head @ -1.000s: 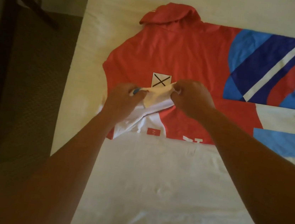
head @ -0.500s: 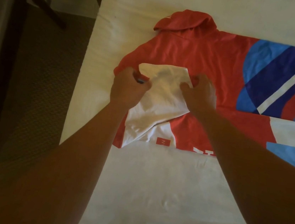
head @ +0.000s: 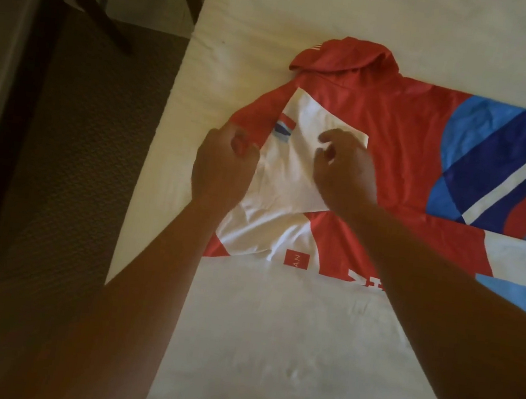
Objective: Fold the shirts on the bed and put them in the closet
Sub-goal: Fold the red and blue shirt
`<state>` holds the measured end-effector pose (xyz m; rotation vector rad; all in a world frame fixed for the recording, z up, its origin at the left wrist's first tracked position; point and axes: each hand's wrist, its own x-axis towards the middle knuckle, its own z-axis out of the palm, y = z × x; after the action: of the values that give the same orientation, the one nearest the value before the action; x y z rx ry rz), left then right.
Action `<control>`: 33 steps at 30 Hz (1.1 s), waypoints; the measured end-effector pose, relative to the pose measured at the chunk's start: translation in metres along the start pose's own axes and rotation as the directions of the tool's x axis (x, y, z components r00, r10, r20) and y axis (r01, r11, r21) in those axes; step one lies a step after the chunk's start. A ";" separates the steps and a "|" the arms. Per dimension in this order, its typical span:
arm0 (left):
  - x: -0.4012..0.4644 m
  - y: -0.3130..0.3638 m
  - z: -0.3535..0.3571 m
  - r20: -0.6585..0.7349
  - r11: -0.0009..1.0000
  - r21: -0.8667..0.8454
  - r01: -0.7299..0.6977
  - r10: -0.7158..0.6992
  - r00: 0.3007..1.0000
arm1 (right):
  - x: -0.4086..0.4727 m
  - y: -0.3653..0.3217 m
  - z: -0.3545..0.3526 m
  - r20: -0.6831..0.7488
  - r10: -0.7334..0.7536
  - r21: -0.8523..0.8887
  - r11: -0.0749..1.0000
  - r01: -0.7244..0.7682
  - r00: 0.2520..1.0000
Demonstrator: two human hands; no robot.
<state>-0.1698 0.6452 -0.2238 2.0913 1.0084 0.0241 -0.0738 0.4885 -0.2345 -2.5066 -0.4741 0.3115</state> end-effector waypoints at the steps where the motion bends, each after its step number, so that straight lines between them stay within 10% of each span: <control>1: -0.014 -0.010 -0.008 0.009 1.000 0.012 0.017 -0.017 1.000 | 0.000 -0.009 0.007 0.073 -0.064 -0.014 0.998 0.065 0.995; 10: -0.117 -0.081 -0.028 0.151 0.990 0.108 0.092 -0.108 0.983 | 0.018 -0.034 0.042 0.393 -0.189 -0.299 0.899 0.319 0.900; 23: -0.103 -0.099 -0.040 0.014 0.982 -0.054 0.180 -0.180 0.984 | 0.024 -0.026 0.042 0.209 -0.213 -0.118 0.963 0.241 0.954; 27: -0.112 -0.087 -0.024 -0.115 0.935 0.341 -0.093 0.140 0.983 | 0.004 -0.013 0.045 0.040 -0.325 -0.224 0.919 0.326 0.945; 30: -0.116 -0.078 0.006 0.085 0.787 0.467 -0.403 0.413 0.907 | -0.009 -0.002 0.047 -0.041 -0.339 -0.334 0.891 0.307 0.940; 33: -0.105 -0.086 0.025 0.229 0.745 0.509 -0.432 0.366 0.902 | -0.007 0.008 0.050 0.150 -0.170 -0.387 0.896 0.216 0.974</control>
<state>-0.2894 0.5903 -0.2666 2.7768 0.4997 -0.1926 -0.0940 0.5038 -0.2791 -2.8151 -0.9088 0.3027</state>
